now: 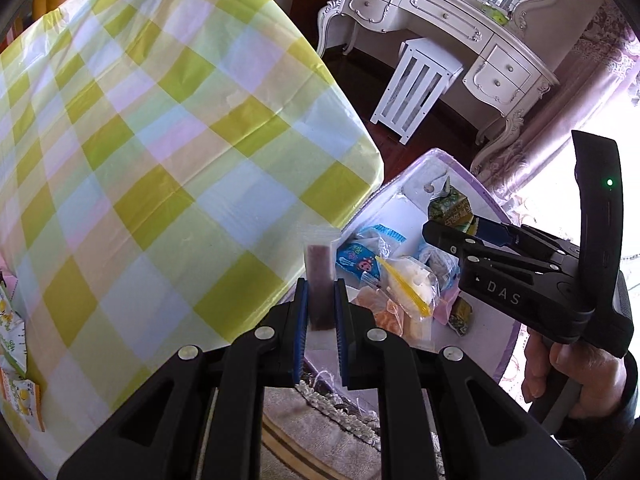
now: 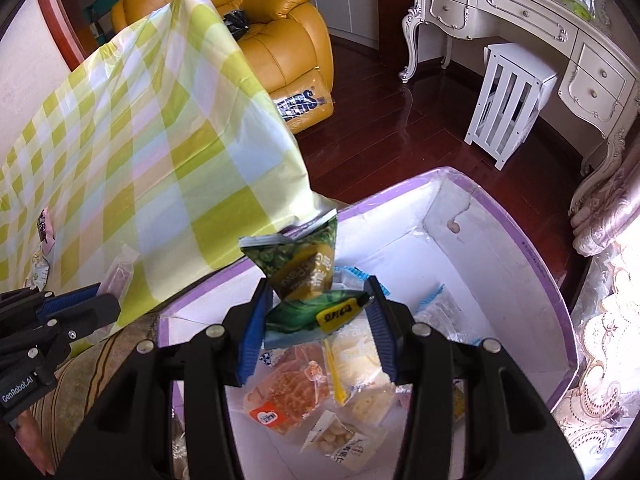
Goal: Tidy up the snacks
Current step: 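Open both tools over the white box to drop the stick and green bag, then move both tools back over the remaining snacks on the table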
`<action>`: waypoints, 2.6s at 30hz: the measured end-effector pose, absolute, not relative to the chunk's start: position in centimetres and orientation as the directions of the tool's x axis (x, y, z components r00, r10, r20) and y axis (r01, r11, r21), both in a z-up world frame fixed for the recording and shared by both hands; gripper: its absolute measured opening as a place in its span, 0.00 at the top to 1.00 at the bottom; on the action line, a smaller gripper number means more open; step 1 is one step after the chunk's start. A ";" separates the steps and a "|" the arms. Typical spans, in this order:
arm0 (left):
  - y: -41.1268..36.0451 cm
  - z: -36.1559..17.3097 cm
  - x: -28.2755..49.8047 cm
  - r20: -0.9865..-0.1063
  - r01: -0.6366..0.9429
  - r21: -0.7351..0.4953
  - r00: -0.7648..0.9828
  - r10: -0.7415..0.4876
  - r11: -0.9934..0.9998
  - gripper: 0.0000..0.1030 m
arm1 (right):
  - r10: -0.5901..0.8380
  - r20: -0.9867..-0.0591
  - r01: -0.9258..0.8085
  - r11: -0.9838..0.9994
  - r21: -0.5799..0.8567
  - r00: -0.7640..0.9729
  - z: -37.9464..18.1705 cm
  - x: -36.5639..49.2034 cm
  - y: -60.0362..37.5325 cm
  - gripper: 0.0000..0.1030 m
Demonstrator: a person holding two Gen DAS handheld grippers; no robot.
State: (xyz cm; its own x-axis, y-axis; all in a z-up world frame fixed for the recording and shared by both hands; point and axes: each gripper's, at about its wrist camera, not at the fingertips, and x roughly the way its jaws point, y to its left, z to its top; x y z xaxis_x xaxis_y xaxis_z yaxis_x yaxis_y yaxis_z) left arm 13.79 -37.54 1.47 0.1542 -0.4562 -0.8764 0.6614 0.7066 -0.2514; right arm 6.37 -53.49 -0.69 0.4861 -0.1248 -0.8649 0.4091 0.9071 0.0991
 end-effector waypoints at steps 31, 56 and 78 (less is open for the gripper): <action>-43.4 -3.9 11.6 -0.951 0.763 -0.229 -0.044 -0.305 0.605 0.57 | -0.177 -0.917 0.551 0.833 0.055 0.359 -6.8 5.3 -59.5 0.31; -28.1 4.7 17.1 -0.831 0.396 -0.199 0.416 -0.368 0.896 0.42 | -0.200 -0.851 0.479 0.875 0.067 0.485 0.2 7.9 -54.1 0.26; -6.6 3.4 16.0 -0.794 -0.207 -0.363 0.579 -0.185 0.909 0.32 | -0.146 -0.840 0.327 0.944 0.040 0.522 1.7 11.1 -47.1 0.26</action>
State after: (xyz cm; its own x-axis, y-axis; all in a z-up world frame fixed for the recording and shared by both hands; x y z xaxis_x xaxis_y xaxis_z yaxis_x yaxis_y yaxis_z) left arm 16.02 -6.62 3.40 0.5787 -0.1854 -0.7942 -0.2067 0.9087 -0.3627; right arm 11.08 -47.05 1.65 0.5224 -0.1459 -0.8402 0.3274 0.9440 0.0397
